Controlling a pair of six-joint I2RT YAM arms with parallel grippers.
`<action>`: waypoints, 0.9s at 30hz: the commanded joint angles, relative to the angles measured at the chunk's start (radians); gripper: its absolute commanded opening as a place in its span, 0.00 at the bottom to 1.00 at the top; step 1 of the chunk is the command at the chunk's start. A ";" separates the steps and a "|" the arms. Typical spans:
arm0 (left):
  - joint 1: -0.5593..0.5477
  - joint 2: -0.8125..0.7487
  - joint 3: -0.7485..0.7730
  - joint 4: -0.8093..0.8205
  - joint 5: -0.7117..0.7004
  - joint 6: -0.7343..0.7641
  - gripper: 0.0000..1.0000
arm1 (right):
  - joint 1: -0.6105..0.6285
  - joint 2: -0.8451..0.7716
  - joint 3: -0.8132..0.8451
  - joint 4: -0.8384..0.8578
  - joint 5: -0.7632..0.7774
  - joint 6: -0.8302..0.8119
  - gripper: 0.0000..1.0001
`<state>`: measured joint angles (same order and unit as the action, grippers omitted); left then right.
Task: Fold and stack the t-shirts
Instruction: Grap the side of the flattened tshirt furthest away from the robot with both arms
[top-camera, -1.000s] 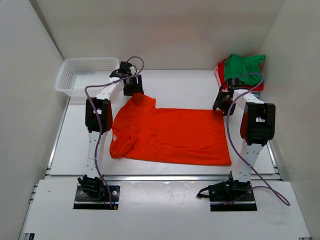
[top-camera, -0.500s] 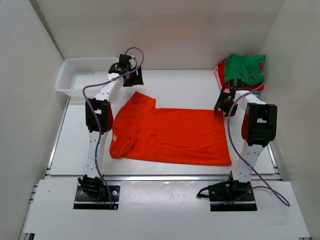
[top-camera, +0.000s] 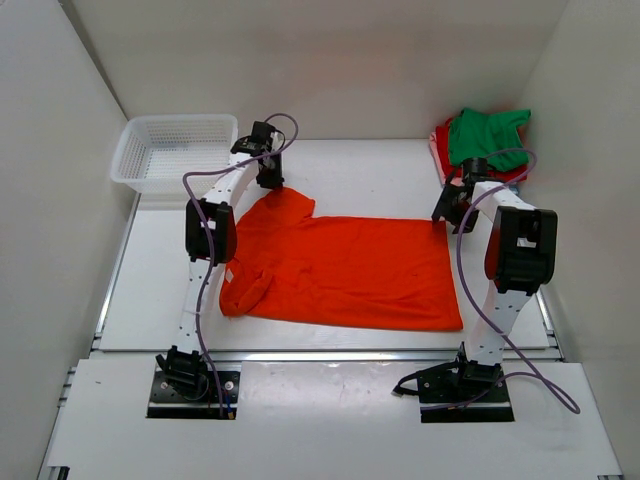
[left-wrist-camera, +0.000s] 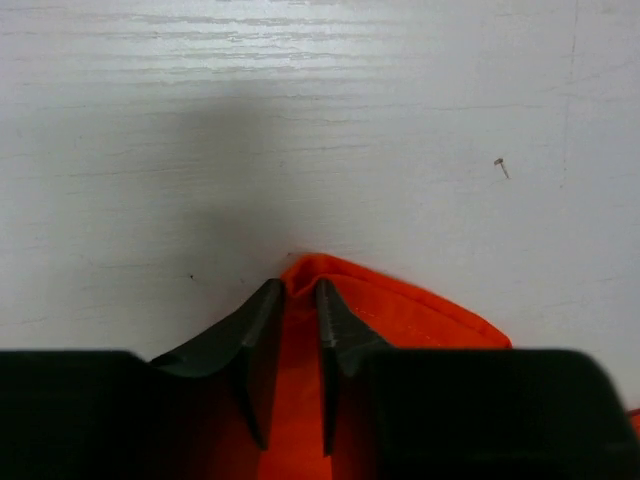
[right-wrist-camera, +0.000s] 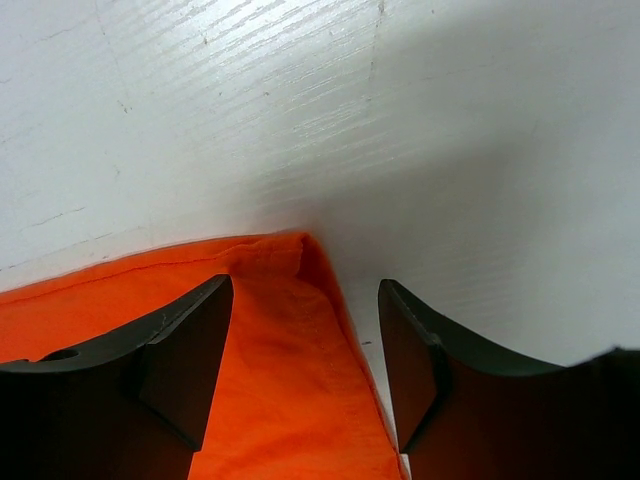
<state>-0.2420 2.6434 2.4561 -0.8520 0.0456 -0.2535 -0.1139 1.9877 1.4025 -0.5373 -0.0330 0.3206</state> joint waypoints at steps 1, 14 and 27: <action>0.001 -0.036 -0.022 -0.028 0.042 -0.004 0.29 | -0.009 -0.044 0.001 0.010 0.018 0.008 0.58; 0.015 -0.086 0.001 -0.009 0.135 0.014 0.00 | 0.003 0.040 0.095 -0.013 -0.054 -0.005 0.00; 0.053 -0.520 -0.537 0.129 0.195 0.063 0.00 | -0.047 -0.133 -0.057 0.122 -0.234 -0.064 0.00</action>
<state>-0.1802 2.3123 2.0380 -0.7906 0.2153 -0.2211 -0.1272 1.9541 1.3804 -0.4812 -0.1776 0.2794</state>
